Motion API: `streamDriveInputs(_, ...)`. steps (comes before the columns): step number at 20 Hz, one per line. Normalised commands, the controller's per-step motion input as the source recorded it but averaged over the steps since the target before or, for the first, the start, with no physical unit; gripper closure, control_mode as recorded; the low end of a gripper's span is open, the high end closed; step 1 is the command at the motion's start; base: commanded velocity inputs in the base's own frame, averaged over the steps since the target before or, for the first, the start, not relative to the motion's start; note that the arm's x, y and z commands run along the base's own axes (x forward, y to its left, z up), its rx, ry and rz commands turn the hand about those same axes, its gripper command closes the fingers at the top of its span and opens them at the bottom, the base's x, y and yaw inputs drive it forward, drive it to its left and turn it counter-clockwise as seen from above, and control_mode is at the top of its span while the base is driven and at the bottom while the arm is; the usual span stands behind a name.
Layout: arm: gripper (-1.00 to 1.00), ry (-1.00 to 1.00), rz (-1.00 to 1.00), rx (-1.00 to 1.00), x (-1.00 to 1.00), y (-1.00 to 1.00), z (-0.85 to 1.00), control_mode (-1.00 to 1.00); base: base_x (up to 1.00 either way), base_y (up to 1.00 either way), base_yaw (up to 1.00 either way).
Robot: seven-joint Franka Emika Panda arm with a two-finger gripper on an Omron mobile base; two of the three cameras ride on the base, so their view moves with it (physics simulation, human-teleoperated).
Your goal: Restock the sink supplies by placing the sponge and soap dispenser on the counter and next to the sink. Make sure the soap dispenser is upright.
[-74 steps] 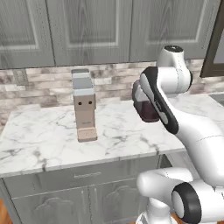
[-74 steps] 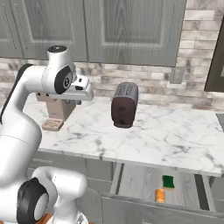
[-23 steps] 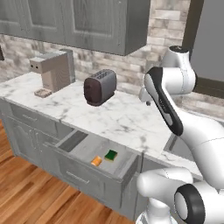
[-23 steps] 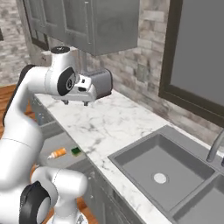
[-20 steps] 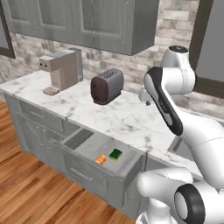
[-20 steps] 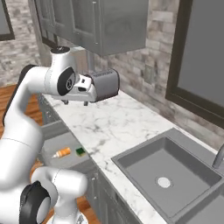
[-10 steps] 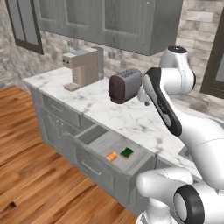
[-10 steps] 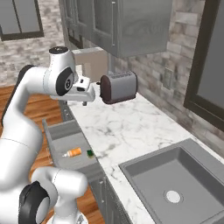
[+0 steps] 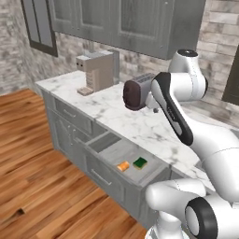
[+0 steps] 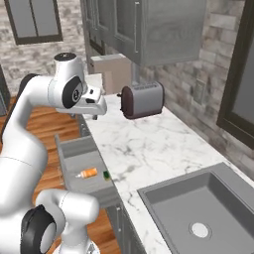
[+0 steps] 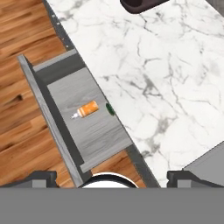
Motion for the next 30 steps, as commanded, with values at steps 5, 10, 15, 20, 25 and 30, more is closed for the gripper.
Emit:
streamDriveInputs(5, -1.00, 0.00, 0.00, 0.00, 0.00, 0.00, 0.00, 1.00, 0.17, -0.44, 0.16)
streamDriveInputs(10, -1.00, 0.00, 0.00, 0.00, 0.00, 0.00, 0.00, 1.00, 0.17, -0.53, 0.17)
streamDriveInputs(15, -1.00, 0.00, 0.00, 0.00, 0.00, 0.00, 0.00, 1.00, 0.21, -0.42, 0.15)
streamDriveInputs(20, -1.00, 0.00, 0.00, 0.00, 0.00, 0.00, 0.00, 1.00, 0.06, -0.05, 0.04)
streamDriveInputs(25, -1.00, 0.00, 0.00, 0.00, 0.00, 0.00, 0.00, 1.00, 0.00, 0.00, 0.00)
streamDriveInputs(30, -1.00, 0.00, 0.00, 0.00, 0.00, 0.00, 0.00, -1.00, 0.00, 0.00, 0.00)
